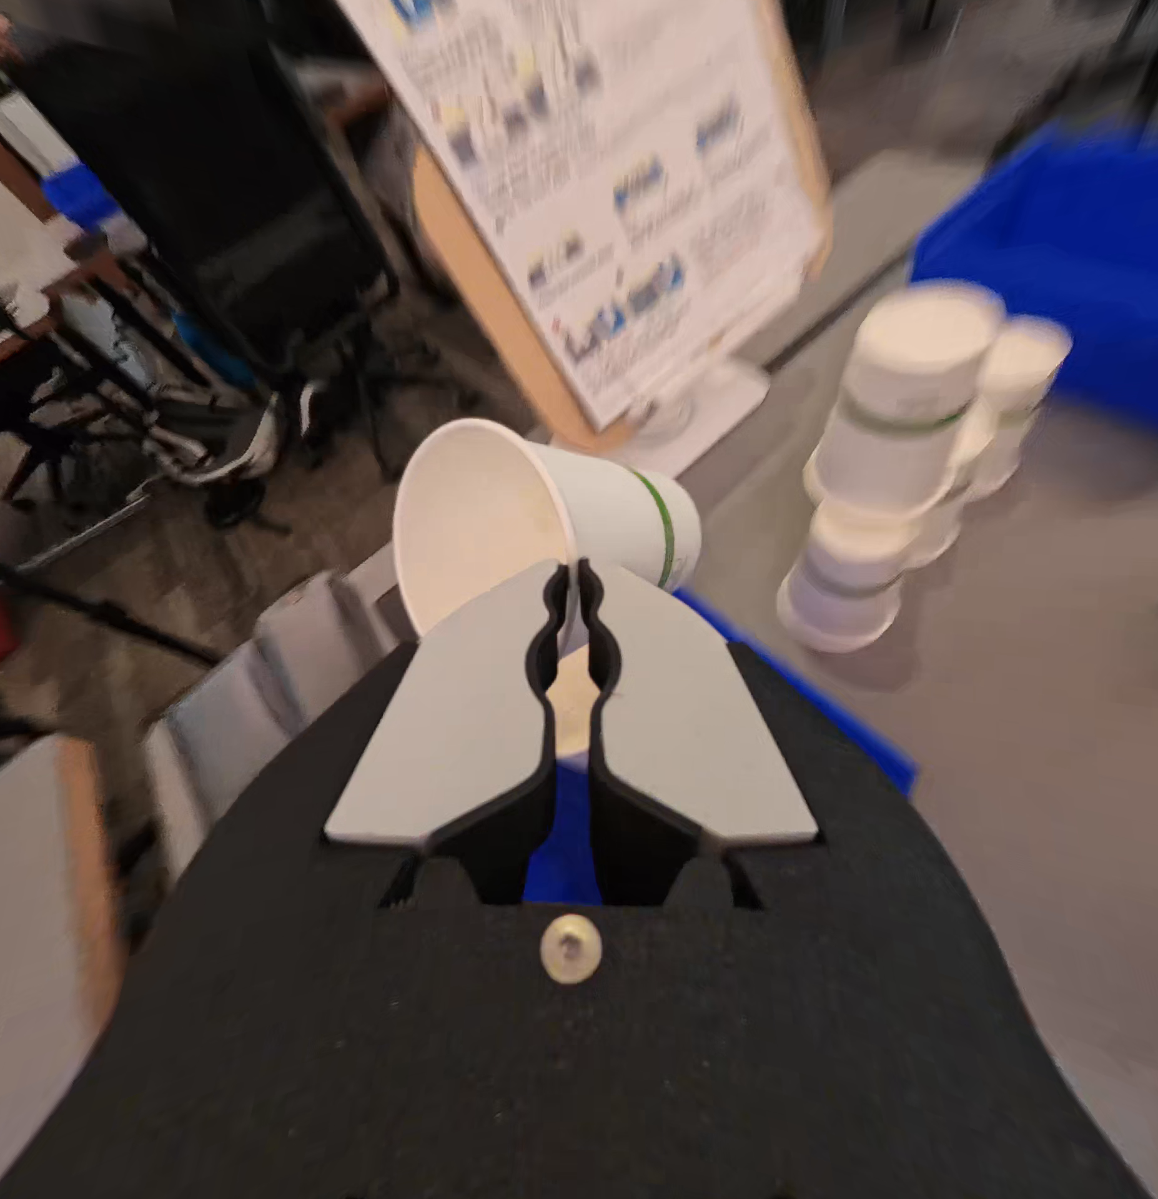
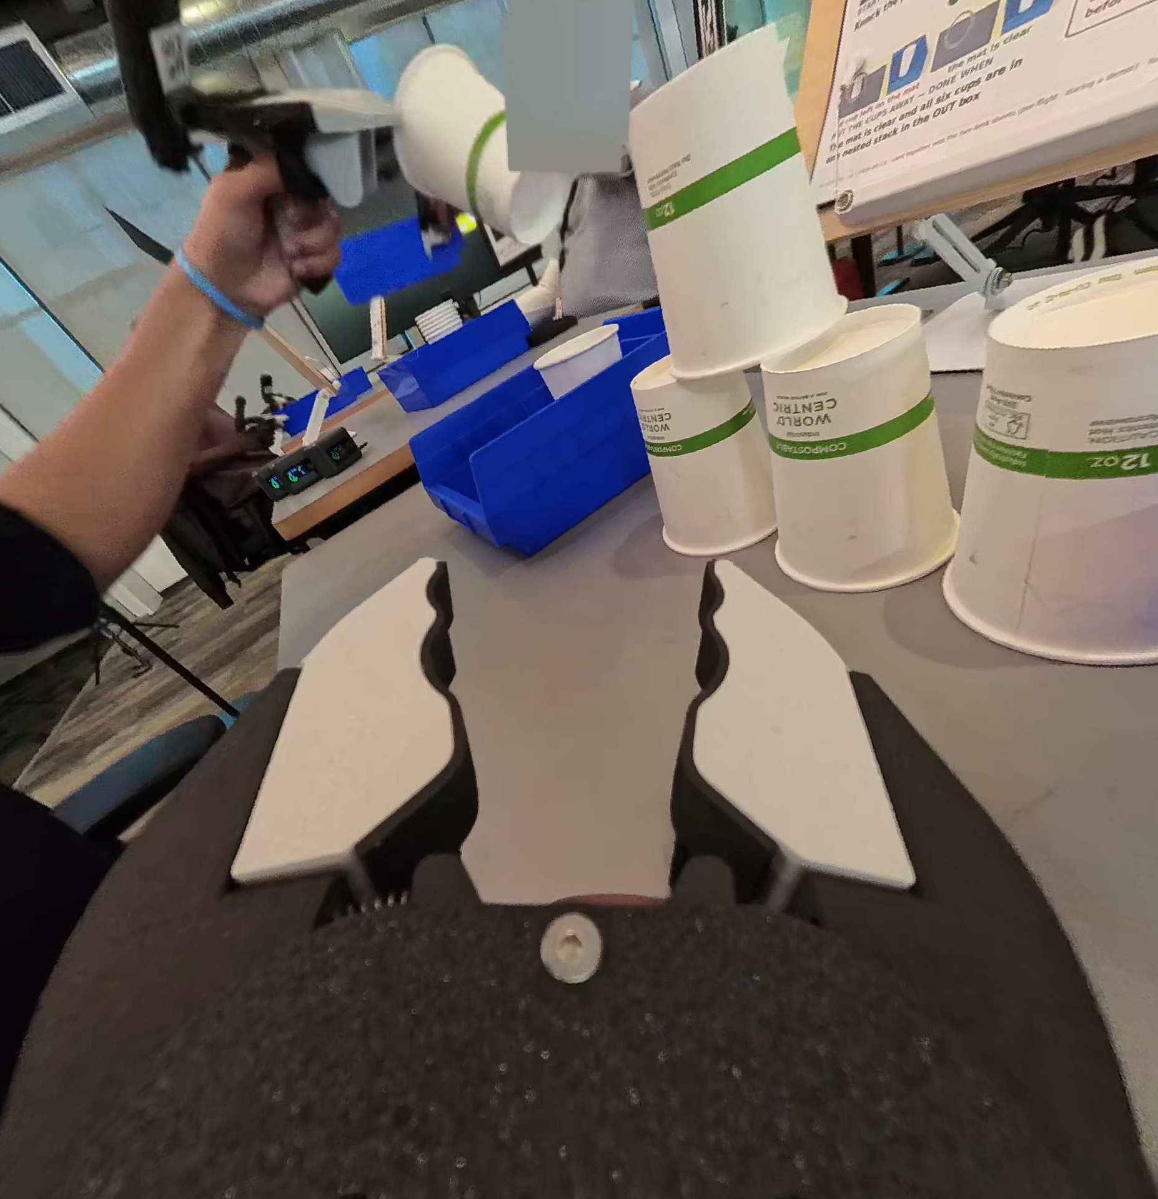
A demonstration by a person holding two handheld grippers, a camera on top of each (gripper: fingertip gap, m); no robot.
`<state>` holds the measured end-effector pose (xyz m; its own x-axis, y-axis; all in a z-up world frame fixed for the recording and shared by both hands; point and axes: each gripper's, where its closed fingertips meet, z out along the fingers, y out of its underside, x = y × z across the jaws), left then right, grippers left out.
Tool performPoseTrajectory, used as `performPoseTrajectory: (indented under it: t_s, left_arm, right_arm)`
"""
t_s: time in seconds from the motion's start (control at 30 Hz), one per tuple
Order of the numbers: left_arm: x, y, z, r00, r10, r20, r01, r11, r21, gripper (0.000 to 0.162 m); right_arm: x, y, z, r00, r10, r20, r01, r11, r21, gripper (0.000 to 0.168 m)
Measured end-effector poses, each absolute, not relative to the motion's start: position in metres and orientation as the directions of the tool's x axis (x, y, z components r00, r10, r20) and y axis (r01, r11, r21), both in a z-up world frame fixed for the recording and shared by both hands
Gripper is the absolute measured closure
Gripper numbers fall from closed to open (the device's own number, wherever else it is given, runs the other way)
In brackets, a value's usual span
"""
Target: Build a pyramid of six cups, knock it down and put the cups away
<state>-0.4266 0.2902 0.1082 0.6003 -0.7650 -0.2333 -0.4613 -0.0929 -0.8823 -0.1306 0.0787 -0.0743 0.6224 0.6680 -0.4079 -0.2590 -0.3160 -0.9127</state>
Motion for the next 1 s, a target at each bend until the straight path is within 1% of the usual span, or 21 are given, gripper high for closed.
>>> performPoseTrajectory:
  t_s: [0.07,0.1,0.2,0.27,0.4,0.53,0.63,0.73,0.83,0.87,0.93,1.0]
  left_arm:
    - [-0.417,0.264,0.121,0.615,-0.786,-0.072,-0.232,-0.092,-0.968,0.159]
    - [-0.412,0.25,0.122,0.604,-0.797,-0.004,-0.136,-0.098,-0.986,0.159]
    - [-0.387,0.205,0.118,0.505,-0.847,0.166,0.082,-0.144,-0.986,0.159]
    - [-0.365,0.18,0.107,0.448,-0.864,0.23,0.145,-0.184,-0.972,0.159]
    - [-0.313,0.142,0.078,0.355,-0.882,0.311,0.157,-0.271,-0.95,0.16]
    - [-0.267,0.12,0.049,0.3,-0.888,0.349,0.092,-0.337,-0.937,0.16]
    - [-0.248,0.106,0.049,0.239,-0.894,0.38,0.107,-0.364,-0.925,0.16]
    - [-0.235,0.094,0.047,0.202,-0.901,0.383,0.091,-0.372,-0.924,0.16]
    - [-0.226,0.084,0.044,0.173,-0.901,0.398,0.086,-0.388,-0.918,0.16]
    - [-0.224,0.081,0.042,0.16,-0.9,0.405,0.078,-0.397,-0.914,0.16]
    - [-0.221,0.078,0.038,0.153,-0.898,0.411,0.075,-0.404,-0.911,0.16]
    - [-0.22,0.075,0.032,0.142,-0.895,0.424,0.074,-0.417,-0.906,0.159]
  right_arm:
    - [-0.128,0.081,-0.07,0.612,0.668,-0.423,-0.293,-0.305,-0.906,0.094]
    - [-0.128,0.081,-0.069,0.602,0.673,-0.43,-0.308,-0.302,-0.902,0.092]
    - [-0.132,0.082,-0.062,0.553,0.701,-0.451,-0.353,-0.294,-0.888,0.088]
    - [-0.137,0.082,-0.055,0.513,0.729,-0.453,-0.377,-0.282,-0.882,0.083]
    - [-0.158,0.084,-0.047,0.455,0.79,-0.411,-0.365,-0.255,-0.895,0.075]
    - [-0.175,0.086,-0.041,0.457,0.807,-0.374,-0.356,-0.219,-0.908,0.066]
    - [-0.184,0.087,-0.045,0.444,0.802,-0.399,-0.369,-0.242,-0.898,0.062]
    - [-0.193,0.088,-0.044,0.39,0.8,-0.457,-0.422,-0.286,-0.86,0.06]
    - [-0.198,0.086,-0.037,0.338,0.81,-0.479,-0.471,-0.294,-0.831,0.062]
    - [-0.198,0.085,-0.035,0.324,0.816,-0.479,-0.486,-0.291,-0.824,0.065]
    - [-0.195,0.082,-0.029,0.3,0.823,-0.482,-0.52,-0.282,-0.806,0.079]
    - [-0.189,0.082,-0.028,0.305,0.816,-0.491,-0.541,-0.276,-0.794,0.08]
